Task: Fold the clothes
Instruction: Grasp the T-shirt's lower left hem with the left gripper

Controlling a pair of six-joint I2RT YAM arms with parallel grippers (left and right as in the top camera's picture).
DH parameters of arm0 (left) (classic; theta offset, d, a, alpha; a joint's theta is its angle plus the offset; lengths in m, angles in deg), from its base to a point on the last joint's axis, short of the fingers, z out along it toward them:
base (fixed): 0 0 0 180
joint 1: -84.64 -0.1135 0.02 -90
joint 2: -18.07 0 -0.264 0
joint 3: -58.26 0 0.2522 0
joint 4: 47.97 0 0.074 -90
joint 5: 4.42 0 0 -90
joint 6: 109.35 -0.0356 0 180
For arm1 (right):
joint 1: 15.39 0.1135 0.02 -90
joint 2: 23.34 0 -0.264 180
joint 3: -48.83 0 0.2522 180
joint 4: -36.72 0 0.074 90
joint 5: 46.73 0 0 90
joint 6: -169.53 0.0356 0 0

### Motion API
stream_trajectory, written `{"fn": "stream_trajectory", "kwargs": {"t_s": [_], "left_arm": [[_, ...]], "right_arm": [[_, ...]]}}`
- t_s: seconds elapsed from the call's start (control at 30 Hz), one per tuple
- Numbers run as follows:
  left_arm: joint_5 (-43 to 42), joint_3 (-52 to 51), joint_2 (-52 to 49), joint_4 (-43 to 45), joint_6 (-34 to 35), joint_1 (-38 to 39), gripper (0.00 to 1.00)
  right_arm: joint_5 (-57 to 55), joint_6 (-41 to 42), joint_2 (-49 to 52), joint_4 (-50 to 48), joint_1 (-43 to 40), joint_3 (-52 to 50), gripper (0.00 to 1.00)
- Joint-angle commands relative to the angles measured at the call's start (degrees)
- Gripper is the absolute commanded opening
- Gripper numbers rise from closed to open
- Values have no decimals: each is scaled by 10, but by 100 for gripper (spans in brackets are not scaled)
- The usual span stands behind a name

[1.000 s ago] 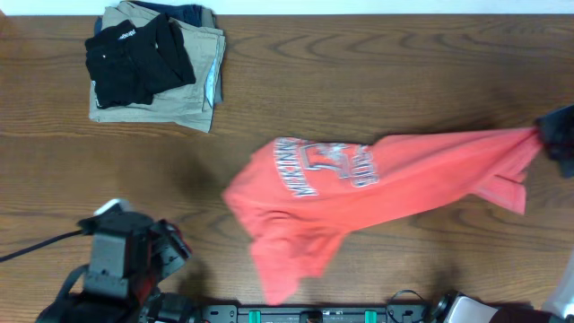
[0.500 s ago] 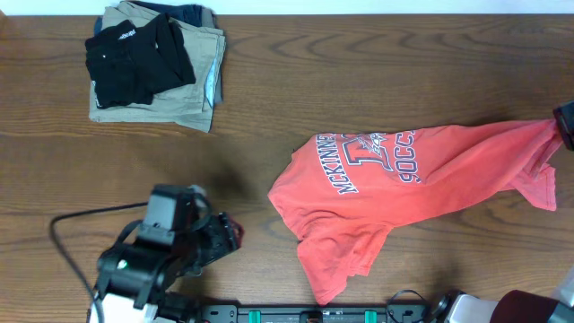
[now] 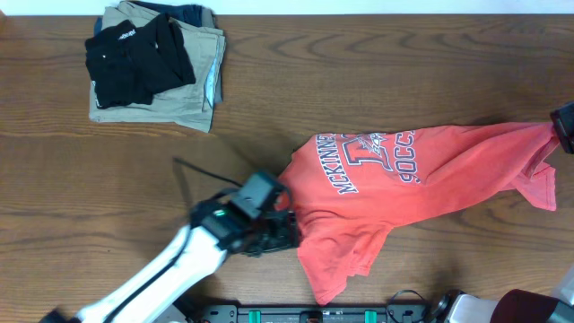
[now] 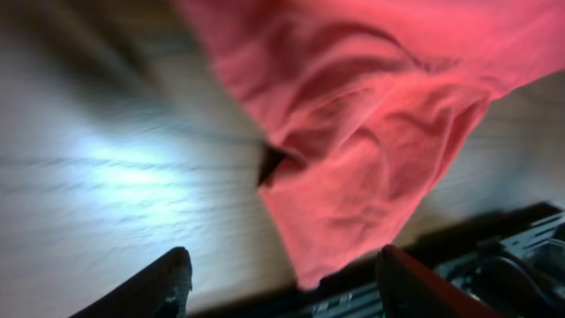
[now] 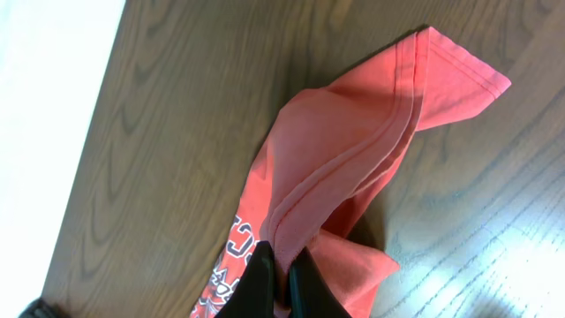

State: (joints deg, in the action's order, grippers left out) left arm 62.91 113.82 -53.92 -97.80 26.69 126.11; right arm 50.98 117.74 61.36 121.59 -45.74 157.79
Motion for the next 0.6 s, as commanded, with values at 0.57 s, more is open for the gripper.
{"fn": "stream_trajectory", "kwargs": {"t_s": [0.57], "left_arm": [[54, 0, -190, 117, 78, 78, 63]], "right_arm": [[3, -12, 2, 5, 0, 8, 1]]}}
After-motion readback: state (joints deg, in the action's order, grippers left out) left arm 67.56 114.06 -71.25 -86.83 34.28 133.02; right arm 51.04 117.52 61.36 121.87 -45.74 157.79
